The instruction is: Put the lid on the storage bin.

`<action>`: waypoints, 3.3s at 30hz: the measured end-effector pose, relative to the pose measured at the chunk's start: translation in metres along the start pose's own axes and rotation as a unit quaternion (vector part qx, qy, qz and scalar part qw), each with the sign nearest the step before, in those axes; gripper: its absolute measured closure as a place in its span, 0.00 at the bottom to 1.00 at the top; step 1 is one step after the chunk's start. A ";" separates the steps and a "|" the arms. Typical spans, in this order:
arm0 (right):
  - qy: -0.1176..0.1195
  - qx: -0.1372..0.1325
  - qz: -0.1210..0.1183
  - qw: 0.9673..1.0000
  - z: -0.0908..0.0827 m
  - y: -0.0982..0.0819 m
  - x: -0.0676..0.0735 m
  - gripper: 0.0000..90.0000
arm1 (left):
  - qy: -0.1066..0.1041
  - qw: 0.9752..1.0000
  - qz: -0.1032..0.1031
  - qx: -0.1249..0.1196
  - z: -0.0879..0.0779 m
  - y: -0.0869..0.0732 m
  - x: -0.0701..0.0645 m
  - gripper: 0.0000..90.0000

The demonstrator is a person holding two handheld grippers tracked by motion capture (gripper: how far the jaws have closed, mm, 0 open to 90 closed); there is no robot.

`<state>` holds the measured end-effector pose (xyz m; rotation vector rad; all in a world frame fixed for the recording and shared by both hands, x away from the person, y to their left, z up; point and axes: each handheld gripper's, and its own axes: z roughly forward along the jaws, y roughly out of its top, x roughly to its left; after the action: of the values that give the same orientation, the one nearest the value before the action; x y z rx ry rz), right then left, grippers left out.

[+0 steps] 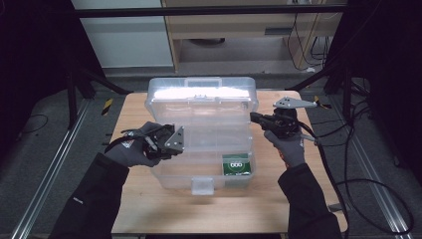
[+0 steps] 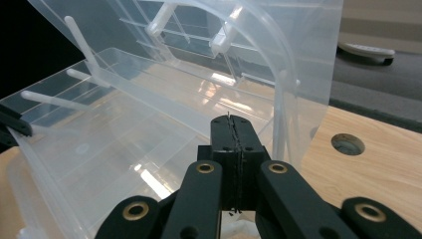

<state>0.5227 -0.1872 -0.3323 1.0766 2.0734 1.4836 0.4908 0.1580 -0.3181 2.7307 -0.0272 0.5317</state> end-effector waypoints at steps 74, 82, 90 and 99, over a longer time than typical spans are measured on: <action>0.027 0.019 -0.003 0.999 -0.011 -0.025 0.006 1.00 | 0.016 0.935 -0.230 -0.270 0.002 -0.035 -0.030 0.76; 0.029 0.023 -0.006 0.999 -0.012 -0.027 0.007 1.00 | 0.048 0.923 -0.261 -0.279 -0.005 -0.053 -0.034 0.87; 0.031 0.025 -0.008 0.999 -0.014 -0.031 0.009 1.00 | 0.090 0.911 -0.296 -0.274 -0.015 -0.070 -0.038 0.99; 0.024 0.031 -0.016 0.999 -0.016 -0.038 0.014 1.00 | 0.114 0.900 -0.331 -0.261 -0.015 -0.087 -0.040 0.99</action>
<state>0.4894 -0.1926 -0.3598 1.0348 2.1726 1.4532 0.4558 0.2431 -0.3497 1.9642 0.6883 0.5310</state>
